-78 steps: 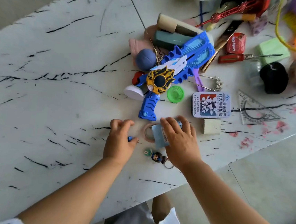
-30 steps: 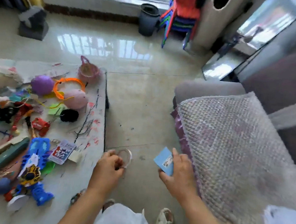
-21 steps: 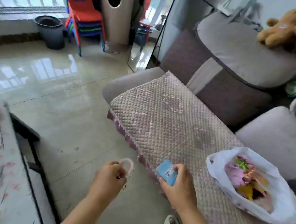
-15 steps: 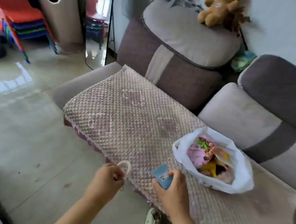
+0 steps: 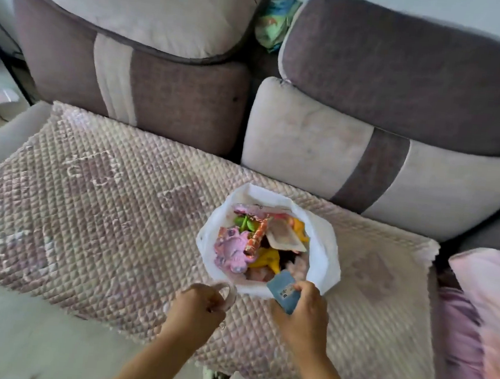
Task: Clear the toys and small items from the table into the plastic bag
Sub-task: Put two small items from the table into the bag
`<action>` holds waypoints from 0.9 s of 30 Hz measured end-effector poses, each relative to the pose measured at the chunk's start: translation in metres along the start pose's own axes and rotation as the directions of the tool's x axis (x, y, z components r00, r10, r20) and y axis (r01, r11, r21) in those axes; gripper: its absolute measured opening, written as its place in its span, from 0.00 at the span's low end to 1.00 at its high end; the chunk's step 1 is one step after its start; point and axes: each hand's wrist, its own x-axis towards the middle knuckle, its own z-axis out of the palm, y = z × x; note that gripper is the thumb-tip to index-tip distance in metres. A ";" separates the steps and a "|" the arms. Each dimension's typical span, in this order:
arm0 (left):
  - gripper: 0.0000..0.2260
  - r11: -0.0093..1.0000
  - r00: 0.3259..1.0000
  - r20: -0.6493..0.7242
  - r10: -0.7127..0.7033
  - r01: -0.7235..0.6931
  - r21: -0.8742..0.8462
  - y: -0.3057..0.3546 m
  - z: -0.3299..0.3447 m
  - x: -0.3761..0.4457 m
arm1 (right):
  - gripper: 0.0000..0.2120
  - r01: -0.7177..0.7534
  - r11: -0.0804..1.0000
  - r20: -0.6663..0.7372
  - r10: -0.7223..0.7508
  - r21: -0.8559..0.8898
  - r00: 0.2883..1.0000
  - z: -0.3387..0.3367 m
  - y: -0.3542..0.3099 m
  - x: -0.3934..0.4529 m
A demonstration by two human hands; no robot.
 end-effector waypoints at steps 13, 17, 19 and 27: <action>0.06 0.997 0.998 0.038 -0.051 0.049 0.065 0.045 0.073 0.145 | 0.25 -0.244 0.964 0.037 0.249 -0.102 0.968 0.051 0.046 0.098; 0.10 0.988 0.999 0.034 0.030 -0.035 0.147 0.042 0.096 0.186 | 0.27 -0.351 0.932 -0.049 0.348 -0.092 0.936 0.077 0.056 0.112; 0.09 0.977 0.997 -0.003 0.074 -0.072 0.201 0.043 0.103 0.201 | 0.30 -0.388 0.920 -0.080 0.384 -0.053 0.920 0.085 0.057 0.117; 0.10 0.980 0.995 0.026 0.093 -0.096 0.176 0.052 0.123 0.231 | 0.31 -0.342 0.940 -0.046 0.342 0.009 0.939 0.092 0.057 0.114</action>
